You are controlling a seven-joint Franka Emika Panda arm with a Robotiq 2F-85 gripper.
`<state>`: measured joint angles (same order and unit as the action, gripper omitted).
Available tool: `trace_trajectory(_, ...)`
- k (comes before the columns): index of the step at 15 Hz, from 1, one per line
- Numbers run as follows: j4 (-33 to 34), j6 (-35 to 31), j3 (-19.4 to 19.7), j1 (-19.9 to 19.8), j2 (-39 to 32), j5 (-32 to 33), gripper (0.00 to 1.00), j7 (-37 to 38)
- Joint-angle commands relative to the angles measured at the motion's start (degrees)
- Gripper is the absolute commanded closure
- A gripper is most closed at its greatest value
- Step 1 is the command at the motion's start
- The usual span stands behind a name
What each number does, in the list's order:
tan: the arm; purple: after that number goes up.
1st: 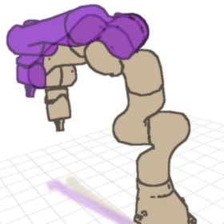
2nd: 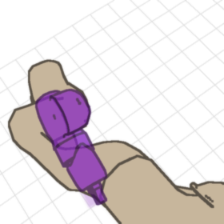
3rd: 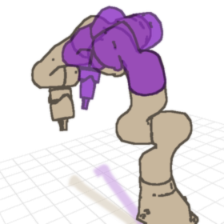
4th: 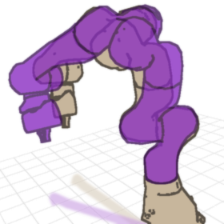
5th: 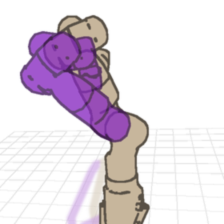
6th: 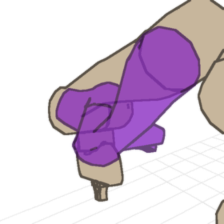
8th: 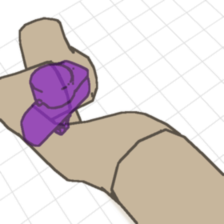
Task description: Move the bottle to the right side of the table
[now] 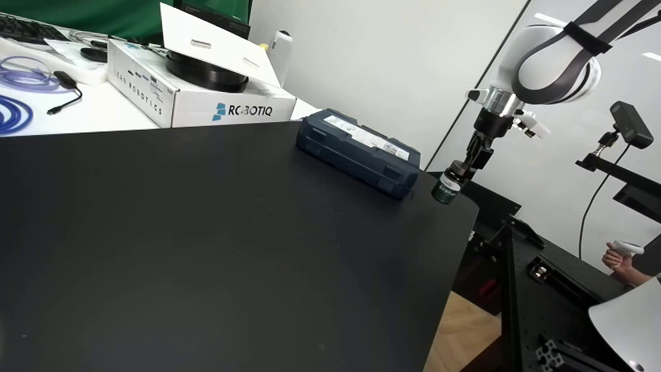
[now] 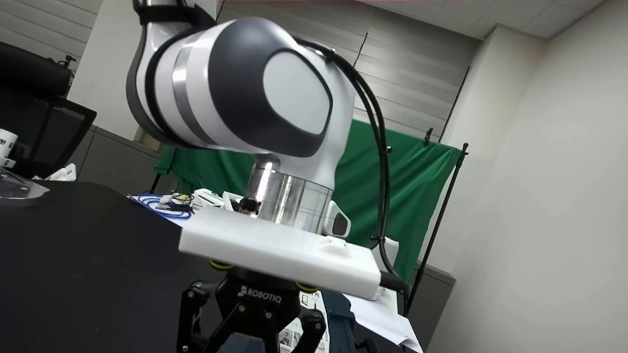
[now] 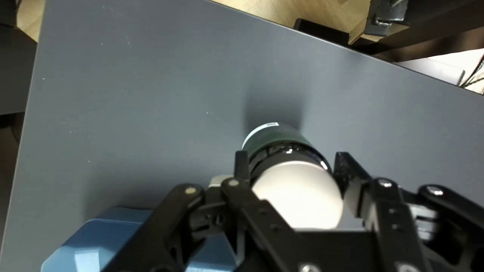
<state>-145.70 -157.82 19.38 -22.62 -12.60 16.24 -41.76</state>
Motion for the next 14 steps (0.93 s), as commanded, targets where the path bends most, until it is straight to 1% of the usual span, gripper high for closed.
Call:
trace_trajectory(1, 0.0, -3.0, -1.8, -2.1, -2.9, -2.8, 0.66, -3.3)
trace_trajectory(5, 0.3, -5.0, -3.7, -3.6, -5.9, -5.3, 0.66, -5.6)
trace_trajectory(9, 0.6, -5.7, -4.9, -4.6, -7.7, -6.1, 0.66, -6.4)
trace_trajectory(10, 0.5, -5.3, -5.1, -4.7, -7.2, -6.4, 0.16, -6.5)
trace_trajectory(11, 0.2, -5.0, -5.4, -4.9, -6.4, -6.8, 0.15, -6.9)
trace_trajectory(13, -0.8, -4.2, -5.0, -4.2, -3.7, -6.3, 0.03, -6.1)
trace_trajectory(14, -1.3, -3.6, -4.9, -3.9, -2.3, -6.2, 0.00, -6.2)
